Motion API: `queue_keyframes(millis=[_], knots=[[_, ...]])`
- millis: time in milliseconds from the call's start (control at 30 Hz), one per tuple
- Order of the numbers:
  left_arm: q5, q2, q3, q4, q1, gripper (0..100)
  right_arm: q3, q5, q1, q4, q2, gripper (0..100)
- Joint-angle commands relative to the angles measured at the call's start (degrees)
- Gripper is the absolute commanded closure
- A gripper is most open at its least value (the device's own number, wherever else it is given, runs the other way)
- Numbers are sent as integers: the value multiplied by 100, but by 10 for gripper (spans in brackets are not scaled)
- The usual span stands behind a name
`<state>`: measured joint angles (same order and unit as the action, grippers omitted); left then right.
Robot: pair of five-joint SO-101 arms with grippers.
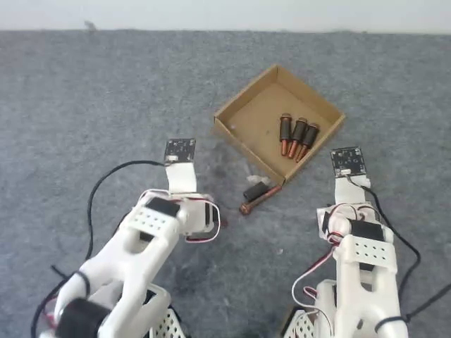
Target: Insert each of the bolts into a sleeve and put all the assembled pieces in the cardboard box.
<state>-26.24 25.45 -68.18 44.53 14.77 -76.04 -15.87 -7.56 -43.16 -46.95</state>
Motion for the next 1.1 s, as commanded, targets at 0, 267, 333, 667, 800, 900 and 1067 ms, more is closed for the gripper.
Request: queue_keyframes(millis=[0,267,333,667,800,900,1067], knots=[[-79,-818,664,-114,-9,820,53,-123,66,119,-215,991],[-88,-1776,1420,211,-229,878,53,-141,66,119,-198,991],[-79,-1864,1490,211,-255,882,53,-141,66,119,-198,991],[1134,-914,1323,448,-255,882,53,-141,66,119,-198,991],[1125,-369,1059,519,-229,885,53,-149,66,119,-198,991],[835,-457,989,501,-211,881,53,-149,75,119,-198,991],[826,-677,1024,281,-211,880,44,-149,198,110,-198,991]])
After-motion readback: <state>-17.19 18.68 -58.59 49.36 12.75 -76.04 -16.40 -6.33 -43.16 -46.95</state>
